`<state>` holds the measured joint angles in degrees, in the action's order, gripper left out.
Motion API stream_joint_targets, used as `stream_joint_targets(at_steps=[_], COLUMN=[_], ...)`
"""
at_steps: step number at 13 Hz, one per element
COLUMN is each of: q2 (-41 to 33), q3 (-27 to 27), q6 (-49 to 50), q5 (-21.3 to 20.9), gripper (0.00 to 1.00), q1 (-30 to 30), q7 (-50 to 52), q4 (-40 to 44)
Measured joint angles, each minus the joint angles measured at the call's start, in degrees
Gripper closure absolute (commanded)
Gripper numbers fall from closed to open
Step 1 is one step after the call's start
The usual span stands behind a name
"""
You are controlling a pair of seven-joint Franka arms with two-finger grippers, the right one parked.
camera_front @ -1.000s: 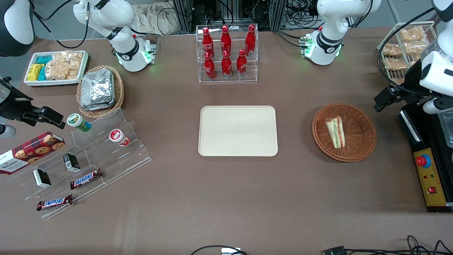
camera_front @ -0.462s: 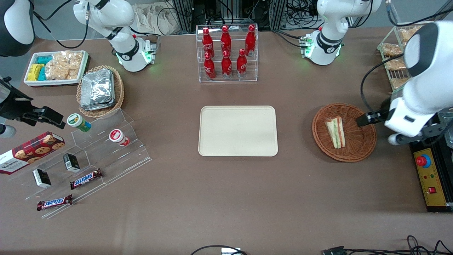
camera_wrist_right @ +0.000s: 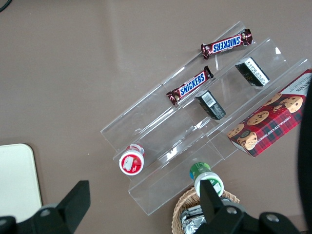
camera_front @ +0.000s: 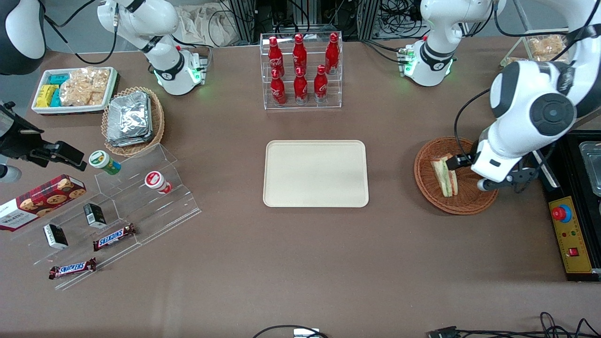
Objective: Place sandwich from basket to tray
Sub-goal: 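Lower the open left gripper over the wrapped sandwich in the basket, then close the left gripper on the sandwich's wrapped edge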
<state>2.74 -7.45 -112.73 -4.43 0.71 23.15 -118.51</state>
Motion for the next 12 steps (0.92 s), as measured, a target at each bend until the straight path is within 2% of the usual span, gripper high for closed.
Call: stream_joint_targets(at_steps=[2,5,8,10,11,12], q2=[-0.3,0.6,2.1,2.9,3.4,3.8], q3=[0.1,0.2,0.3,0.3,0.4,0.4], q6=[-10.5,-20.4,-26.4,-27.2,-27.6,-27.8], q5=[0.0,0.0,-0.2,-1.0,-1.3,-1.6], gripper=[0.00,0.01,0.03,0.08,0.29,0.88], q1=[-0.2,-1.1,-1.7,-1.9,-2.2,-2.5], q7=[0.0,0.0,-0.2,-0.2,-0.2,-0.2], q4=[-8.7,-16.5,-20.4,-20.7,-20.7,-20.7])
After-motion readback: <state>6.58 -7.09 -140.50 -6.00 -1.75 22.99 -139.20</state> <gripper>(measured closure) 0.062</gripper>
